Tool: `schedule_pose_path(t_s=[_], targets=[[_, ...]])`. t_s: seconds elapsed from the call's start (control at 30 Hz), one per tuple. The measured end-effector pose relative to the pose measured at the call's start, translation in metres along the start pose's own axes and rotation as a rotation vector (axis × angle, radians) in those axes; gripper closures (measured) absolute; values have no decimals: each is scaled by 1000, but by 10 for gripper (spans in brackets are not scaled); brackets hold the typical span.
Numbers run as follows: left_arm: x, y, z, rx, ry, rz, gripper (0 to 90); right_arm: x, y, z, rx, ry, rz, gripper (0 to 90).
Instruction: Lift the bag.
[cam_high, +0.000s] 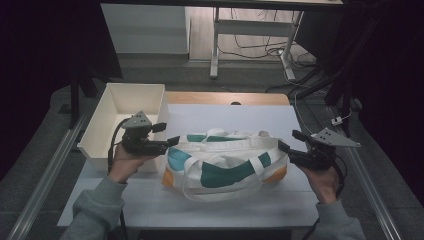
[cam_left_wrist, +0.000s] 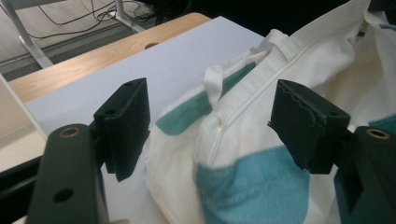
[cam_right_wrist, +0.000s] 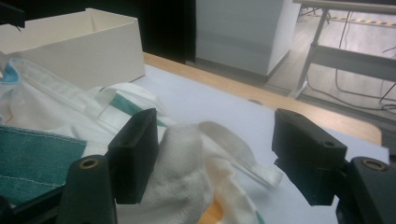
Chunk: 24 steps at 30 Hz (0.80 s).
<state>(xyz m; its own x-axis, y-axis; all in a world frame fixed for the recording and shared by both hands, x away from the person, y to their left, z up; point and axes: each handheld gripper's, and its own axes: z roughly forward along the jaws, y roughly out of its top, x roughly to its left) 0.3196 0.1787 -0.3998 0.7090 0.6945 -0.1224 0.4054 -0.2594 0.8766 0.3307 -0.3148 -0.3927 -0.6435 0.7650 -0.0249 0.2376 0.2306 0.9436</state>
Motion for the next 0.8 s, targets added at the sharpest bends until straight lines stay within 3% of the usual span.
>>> schedule_pose_path(t_s=[0.2,0.3,0.4,0.57,0.8], targets=[[0,-15,-18,-5,0,1,271,-9,-8,-21,-47,59,51,307],[2,-23,-26,-7,7,-9,271,-13,-11,-37,-58,40,55,307],[4,-30,-31,1,20,-19,269,-19,-21,-43,-27,0,63,306],[5,-39,-37,13,27,-29,269,-27,-37,-34,44,-33,58,306],[5,-50,-43,33,30,-33,266,-28,-51,-11,116,-44,29,310]])
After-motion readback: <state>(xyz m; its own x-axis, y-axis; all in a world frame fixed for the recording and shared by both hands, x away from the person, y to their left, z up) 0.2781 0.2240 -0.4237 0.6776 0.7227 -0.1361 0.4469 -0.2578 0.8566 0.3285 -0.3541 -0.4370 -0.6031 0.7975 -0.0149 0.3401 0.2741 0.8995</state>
